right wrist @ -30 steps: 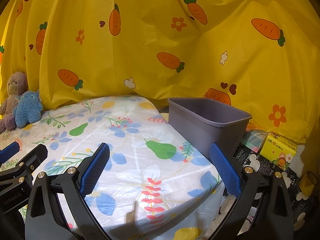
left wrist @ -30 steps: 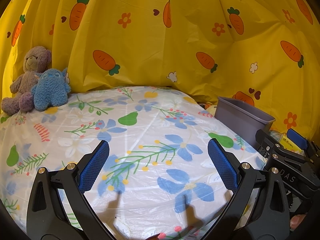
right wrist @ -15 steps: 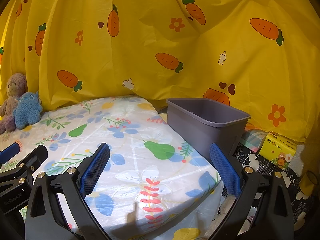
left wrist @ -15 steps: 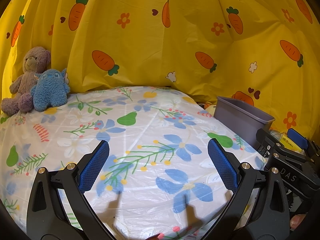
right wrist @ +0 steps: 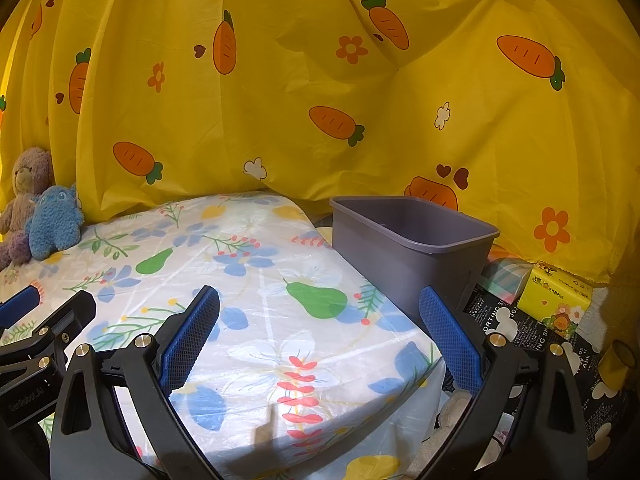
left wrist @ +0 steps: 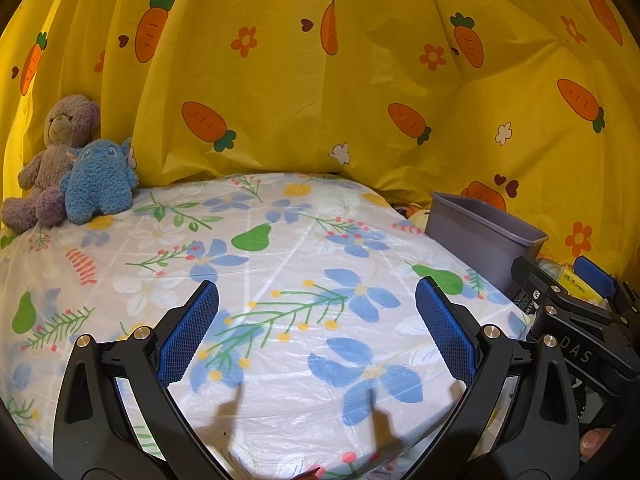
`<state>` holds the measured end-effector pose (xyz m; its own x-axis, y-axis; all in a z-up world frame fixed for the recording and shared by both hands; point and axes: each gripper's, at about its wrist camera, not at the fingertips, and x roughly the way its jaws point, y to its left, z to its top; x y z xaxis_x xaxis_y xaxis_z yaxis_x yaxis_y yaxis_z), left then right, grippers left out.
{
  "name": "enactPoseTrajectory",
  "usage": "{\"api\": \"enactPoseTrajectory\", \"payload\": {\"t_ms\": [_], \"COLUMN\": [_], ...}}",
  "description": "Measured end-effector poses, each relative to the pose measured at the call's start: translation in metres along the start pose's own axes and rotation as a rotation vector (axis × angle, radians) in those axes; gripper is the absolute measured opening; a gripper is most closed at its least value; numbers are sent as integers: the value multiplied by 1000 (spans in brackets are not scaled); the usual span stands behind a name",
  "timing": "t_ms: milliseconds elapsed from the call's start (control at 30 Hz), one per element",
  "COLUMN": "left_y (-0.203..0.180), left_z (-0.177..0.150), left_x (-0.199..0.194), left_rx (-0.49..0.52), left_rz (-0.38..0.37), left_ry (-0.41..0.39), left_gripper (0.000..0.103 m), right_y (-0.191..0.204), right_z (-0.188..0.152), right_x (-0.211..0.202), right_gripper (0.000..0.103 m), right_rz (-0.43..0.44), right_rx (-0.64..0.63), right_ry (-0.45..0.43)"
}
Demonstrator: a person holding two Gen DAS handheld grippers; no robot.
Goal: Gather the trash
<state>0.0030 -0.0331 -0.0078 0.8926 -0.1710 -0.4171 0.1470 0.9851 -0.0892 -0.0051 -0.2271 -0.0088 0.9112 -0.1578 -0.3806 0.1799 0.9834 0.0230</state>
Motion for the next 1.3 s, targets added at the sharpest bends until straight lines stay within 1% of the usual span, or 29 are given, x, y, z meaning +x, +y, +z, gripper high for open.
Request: {"api": "enactPoseTrajectory", "payload": {"t_ms": [1300], "left_y": [-5], "left_z": [-1], "left_x": [-2], "left_rx": [6], "left_rz": [-5], "left_ry": [-3], "left_gripper": [97], "right_y": [-7], "right_z": [1], "right_x": [-1], "right_gripper": [96], "right_rz": [2], "right_rx": [1], "right_ry": [-3]}}
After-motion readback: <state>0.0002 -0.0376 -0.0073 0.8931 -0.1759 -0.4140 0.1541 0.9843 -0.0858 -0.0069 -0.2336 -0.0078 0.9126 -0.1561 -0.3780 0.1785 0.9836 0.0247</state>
